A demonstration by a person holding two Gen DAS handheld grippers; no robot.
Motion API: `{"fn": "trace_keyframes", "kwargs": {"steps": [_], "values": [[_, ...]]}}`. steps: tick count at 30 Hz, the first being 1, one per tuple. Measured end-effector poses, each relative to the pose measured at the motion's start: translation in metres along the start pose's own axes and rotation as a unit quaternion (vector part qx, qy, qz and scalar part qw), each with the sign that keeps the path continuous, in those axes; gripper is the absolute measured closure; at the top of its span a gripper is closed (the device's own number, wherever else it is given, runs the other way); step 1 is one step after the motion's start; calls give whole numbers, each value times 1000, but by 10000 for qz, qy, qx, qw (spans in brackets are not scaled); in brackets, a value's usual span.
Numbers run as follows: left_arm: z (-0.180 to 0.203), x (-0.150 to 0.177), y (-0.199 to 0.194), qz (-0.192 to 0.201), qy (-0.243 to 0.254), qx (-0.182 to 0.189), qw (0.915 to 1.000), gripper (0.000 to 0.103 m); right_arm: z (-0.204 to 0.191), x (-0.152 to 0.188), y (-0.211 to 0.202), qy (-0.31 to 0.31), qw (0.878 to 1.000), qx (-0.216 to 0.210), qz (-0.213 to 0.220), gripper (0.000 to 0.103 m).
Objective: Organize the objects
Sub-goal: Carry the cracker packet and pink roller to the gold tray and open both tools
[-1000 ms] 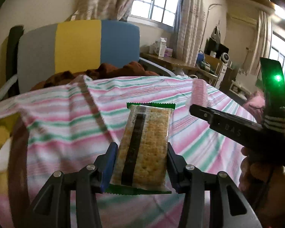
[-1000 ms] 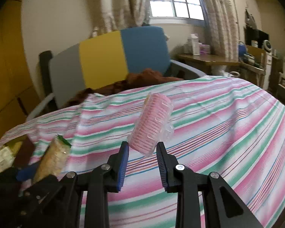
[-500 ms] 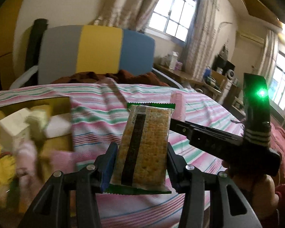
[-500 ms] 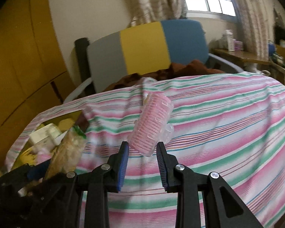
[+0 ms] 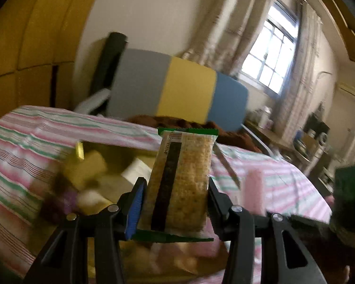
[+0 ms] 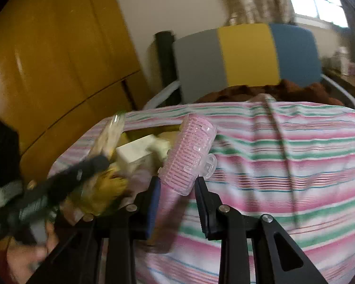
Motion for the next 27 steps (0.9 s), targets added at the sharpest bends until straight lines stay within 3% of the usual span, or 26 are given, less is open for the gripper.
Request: {"fn": "trace_keyframes", "kwargs": {"steps": [4,12,14,18,27], "values": [[-33,-20,10,-49,-37,-285,9996,54,-31,1,16,-290,9993,-183,-167,73],[-87,-34,59,-836,-335,-517,9946,54,-46,8,46,-350,9973,-16,-645,72],[-92,-32,70,-997,-386,-550,9928,54,-44,10,48,-310,9970,-12,-713,72],[-94,-27,84,-1183,-384,-602,9904,54,-40,14,44,-192,9976,-46,-666,55],[-88,-30,102,-1432,-200,-777,9864,53,-40,18,37,-64,9981,-163,-592,53]]}}
Point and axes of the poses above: each gripper's, at about its wrist camera, not at the fingertips, and y roughly the way its jaws point, z to its right, x to its underside, the point moved 1 cm from there along y, roughly the way its jaws point, and after that the axes turned 3 degrees about x, right-handed, at the moved point
